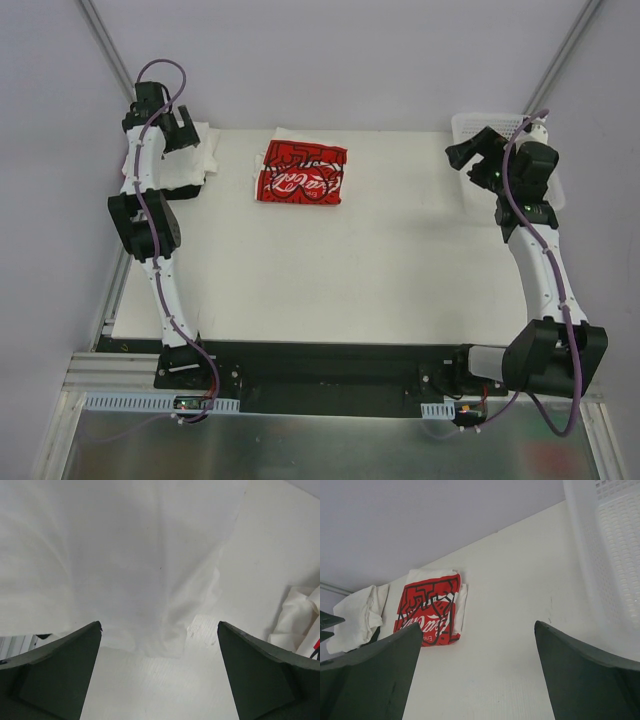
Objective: Fold and stack the t-shirts
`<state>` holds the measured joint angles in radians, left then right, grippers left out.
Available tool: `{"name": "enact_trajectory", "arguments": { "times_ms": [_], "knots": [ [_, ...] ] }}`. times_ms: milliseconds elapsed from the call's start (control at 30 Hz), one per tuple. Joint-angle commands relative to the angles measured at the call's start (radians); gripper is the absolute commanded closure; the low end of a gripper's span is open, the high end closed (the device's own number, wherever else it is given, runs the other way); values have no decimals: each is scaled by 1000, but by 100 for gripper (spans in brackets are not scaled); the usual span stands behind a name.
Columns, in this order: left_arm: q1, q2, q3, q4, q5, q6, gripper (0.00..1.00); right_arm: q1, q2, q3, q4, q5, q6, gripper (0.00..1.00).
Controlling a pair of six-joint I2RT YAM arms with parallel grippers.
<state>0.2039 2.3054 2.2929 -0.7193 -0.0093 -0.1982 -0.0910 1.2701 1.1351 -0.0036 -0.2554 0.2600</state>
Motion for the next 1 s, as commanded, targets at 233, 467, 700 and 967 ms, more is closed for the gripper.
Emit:
{"name": "enact_trajectory", "arguments": {
  "times_ms": [233, 467, 700, 967],
  "knots": [
    [6, 32, -23, 472, -84, 183, 1, -6, 11, -66, 96, -111, 33, 4],
    [41, 146, 83, 474, -115, 237, 1, -7, 5, -72, 88, -108, 28, 4],
    [83, 157, 65, 330, -170, 255, 1, -7, 0, -78, 80, -110, 35, 4],
    [121, 164, 37, 144, -187, 241, 1, -7, -58, -83, 79, -113, 77, 4]
  ]
}}
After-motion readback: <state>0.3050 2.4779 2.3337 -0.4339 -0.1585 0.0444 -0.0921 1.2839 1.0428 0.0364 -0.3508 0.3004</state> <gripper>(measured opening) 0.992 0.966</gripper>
